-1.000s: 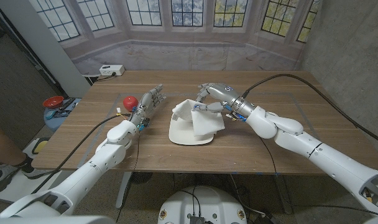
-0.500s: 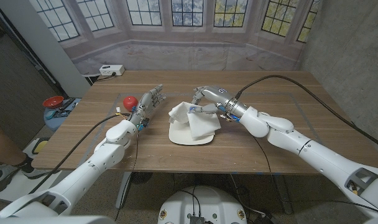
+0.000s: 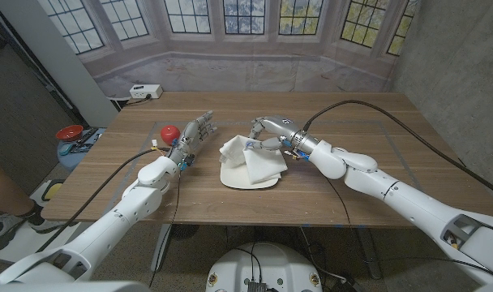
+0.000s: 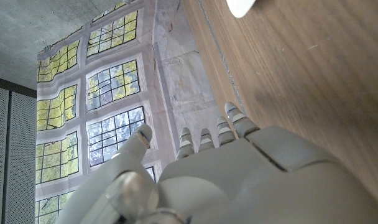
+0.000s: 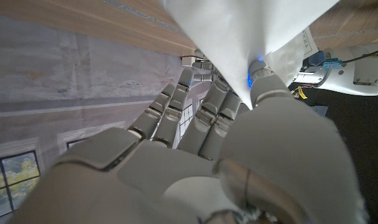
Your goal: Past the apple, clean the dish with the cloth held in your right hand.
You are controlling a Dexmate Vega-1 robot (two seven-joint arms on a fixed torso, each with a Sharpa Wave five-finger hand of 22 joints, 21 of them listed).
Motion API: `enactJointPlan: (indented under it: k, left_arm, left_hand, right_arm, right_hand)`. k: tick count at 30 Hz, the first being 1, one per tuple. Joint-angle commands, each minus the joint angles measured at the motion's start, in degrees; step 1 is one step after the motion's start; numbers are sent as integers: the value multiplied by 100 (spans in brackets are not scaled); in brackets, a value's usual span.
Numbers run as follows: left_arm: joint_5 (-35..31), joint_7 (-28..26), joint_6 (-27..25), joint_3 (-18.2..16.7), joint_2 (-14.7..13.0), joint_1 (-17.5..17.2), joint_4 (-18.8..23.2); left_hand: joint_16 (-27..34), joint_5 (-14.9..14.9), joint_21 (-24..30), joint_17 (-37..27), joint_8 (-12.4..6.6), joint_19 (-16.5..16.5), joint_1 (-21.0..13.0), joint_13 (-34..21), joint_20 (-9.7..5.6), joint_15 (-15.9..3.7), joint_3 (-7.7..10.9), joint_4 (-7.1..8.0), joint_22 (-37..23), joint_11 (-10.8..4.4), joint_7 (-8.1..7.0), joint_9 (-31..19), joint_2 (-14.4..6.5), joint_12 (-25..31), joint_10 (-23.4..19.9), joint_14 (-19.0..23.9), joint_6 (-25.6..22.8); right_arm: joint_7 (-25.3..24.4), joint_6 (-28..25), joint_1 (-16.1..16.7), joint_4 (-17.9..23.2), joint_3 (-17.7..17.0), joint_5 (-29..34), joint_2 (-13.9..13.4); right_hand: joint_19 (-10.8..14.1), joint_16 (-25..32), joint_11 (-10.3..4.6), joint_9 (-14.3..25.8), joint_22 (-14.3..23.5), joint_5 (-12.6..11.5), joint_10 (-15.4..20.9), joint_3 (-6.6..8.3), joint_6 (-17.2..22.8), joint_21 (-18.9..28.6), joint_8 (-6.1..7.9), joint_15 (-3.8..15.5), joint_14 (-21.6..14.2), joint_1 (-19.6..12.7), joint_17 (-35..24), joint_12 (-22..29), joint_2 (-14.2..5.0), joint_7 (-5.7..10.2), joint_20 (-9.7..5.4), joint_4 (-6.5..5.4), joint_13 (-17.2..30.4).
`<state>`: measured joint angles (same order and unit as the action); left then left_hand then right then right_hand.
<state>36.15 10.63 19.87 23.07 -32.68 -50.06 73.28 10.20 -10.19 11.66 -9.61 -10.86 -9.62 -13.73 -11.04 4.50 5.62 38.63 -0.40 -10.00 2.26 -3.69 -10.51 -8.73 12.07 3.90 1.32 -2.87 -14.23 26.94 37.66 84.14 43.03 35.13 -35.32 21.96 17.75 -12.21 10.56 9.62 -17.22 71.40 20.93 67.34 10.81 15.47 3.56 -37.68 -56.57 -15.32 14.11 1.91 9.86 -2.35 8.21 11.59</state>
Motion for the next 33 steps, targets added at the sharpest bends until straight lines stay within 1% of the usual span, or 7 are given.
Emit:
enactJointPlan:
  k: [1, 15, 22, 30, 33]
  left_arm:
    - [-33, 10, -28, 21, -20, 54, -6]
    - [-44, 58, -34, 35, -29, 101, -39]
    - [-25, 83, -56, 31, -45, 102, -40]
    - [-21, 132, -79, 44, -55, 130, -60]
    - [-24, 143, -78, 48, -54, 144, -76]
  left_hand:
    - [-2, -14, -12, -20, -15, -28, -50, -28, 39, -4, 20, -21, -25, -17, -30, -24, -19, 20, -24, 6, -32]
    - [-2, -16, -13, -19, -13, -22, -58, -28, 36, -8, 15, -38, -25, -12, -21, -25, -22, 16, -17, 2, -41]
    - [-2, -17, -13, -16, -11, -23, -68, -28, 35, -4, 11, -54, -25, -23, -19, -25, -22, 18, -24, 3, -42]
    - [-2, -17, -15, -15, -8, -17, -78, -28, 40, -8, 4, -69, -25, -21, -18, -25, -26, 18, -27, 1, -38]
    - [-1, -17, -15, -15, -7, -17, -80, -28, 36, -4, 1, -71, -25, -25, -20, -25, -30, 18, -26, 0, -39]
  right_arm:
    - [55, 9, -183, -389, 189, -118, 159]
    - [129, 5, -357, -679, 380, -192, 280]
    - [214, -22, -389, -713, 425, -254, 281]
    - [520, -39, -413, -619, 458, -355, 174]
    - [789, -116, -416, -498, 459, -431, 105]
  right_hand:
    - [-16, -30, -11, 5, 2, 25, -26, -14, 272, -8, 17, 871, 41, -22, -17, -22, -45, 251, -119, -18, 31]
    - [-9, -80, -15, 6, 1, 27, -55, -6, 271, -3, -6, 858, 69, -10, 8, -49, -54, 248, -120, -23, 27]
    - [-9, -125, -18, 6, 1, 20, -64, 11, 274, -3, -20, 847, 77, 7, 38, -59, -44, 248, -121, -26, 32]
    - [-39, -195, -21, 5, 1, 15, -154, 22, 204, -12, -74, 819, 119, 48, 72, -119, -13, 266, -112, -32, 21]
    - [-110, -276, -22, 11, 3, 17, -281, 20, 78, -27, -147, 782, 228, 104, 92, -191, 2, 283, -100, -48, 13]
